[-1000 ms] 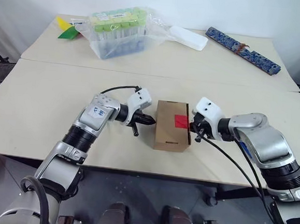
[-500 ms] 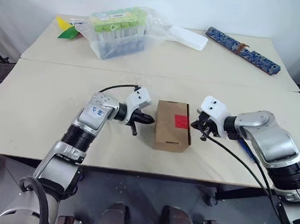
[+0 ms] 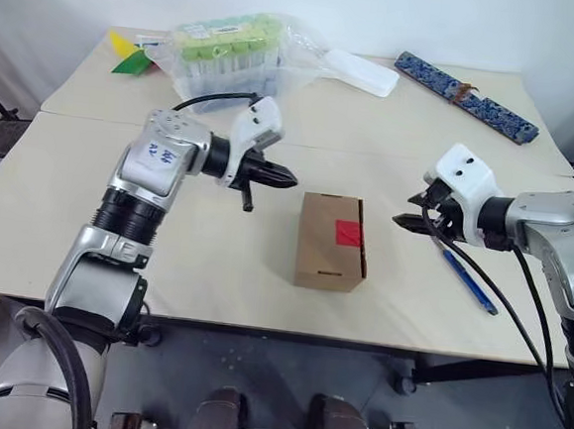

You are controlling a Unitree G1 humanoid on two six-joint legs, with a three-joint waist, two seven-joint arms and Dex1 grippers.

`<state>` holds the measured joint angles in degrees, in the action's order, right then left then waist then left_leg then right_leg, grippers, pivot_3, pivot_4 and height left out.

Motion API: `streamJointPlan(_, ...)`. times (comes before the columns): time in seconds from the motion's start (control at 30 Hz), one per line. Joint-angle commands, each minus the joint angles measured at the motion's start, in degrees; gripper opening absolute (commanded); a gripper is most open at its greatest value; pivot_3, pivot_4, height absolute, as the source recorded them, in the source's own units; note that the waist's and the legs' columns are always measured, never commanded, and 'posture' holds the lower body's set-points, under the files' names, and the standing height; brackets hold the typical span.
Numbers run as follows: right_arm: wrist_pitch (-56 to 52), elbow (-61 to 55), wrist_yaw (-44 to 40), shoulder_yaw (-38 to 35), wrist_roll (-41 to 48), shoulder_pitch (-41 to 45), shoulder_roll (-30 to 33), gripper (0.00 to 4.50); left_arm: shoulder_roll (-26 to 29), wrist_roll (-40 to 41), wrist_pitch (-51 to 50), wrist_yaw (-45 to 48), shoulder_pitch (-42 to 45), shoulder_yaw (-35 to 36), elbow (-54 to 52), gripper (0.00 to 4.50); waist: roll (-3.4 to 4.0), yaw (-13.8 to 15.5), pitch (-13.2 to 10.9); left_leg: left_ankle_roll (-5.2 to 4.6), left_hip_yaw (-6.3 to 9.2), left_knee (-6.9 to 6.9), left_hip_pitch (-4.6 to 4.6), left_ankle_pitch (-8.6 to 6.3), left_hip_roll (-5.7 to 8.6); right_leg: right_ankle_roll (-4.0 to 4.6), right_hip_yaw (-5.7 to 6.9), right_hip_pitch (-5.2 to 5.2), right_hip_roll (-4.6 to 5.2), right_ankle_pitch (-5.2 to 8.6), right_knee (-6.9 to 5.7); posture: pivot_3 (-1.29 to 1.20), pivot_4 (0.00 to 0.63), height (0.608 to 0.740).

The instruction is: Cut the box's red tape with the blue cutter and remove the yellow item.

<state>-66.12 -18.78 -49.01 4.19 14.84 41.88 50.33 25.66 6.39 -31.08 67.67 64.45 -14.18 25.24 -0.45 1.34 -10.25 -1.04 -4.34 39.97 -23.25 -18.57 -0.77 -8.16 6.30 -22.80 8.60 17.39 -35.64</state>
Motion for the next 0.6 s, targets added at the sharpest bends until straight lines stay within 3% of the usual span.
streamJointPlan(0.03, -7.37, -4.46, 3.65, -3.53, 2.47, 2.26, -1.98, 3.68, -0.96, -0.14, 2.18, 2.31, 1.58, -1.41, 0.44, 0.0, 0.0, -0.12, 0.0, 0.0, 0.0, 0.0, 0.0, 0.0, -0.01, 0.0, 0.0, 0.0, -0.01, 0.0, 0.0, 0.0, 0.15, 0.74)
streamJointPlan(0.13, -14.32, -6.41, 8.13, -6.1, 3.37, 3.44, -6.34, 4.4, -1.51, -1.4, 4.5, 3.83, 1.76, -3.26, 2.54, 0.0, 0.01, -0.31, 0.0, 0.0, 0.0, -0.02, 0.0, 0.0, -0.03, 0.0, 0.0, -0.04, -0.02, 0.0, -0.02, 0.0, 0.15, 0.74)
streamJointPlan(0.37, -25.22, -11.28, 14.91, -9.36, 4.89, 2.98, -13.34, 4.4, -3.44, -3.3, 7.74, 5.33, 2.23, -5.28, 6.61, 0.0, 0.0, 0.09, 0.0, 0.0, 0.02, -0.02, -0.02, 0.0, 0.01, 0.0, -0.01, -0.05, -0.01, 0.0, -0.03, 0.0, 0.15, 0.74)
streamJointPlan(0.6, -26.38, -12.28, 18.62, -10.32, 6.44, 0.4, -16.25, 4.4, -5.53, -5.38, 10.96, 5.05, 2.2, -5.95, 9.6, 0.0, 0.0, -0.06, 0.0, -0.01, 0.03, -0.02, -0.02, -0.01, 0.02, 0.0, -0.01, -0.05, -0.01, 0.0, -0.04, 0.0, 0.15, 0.74)
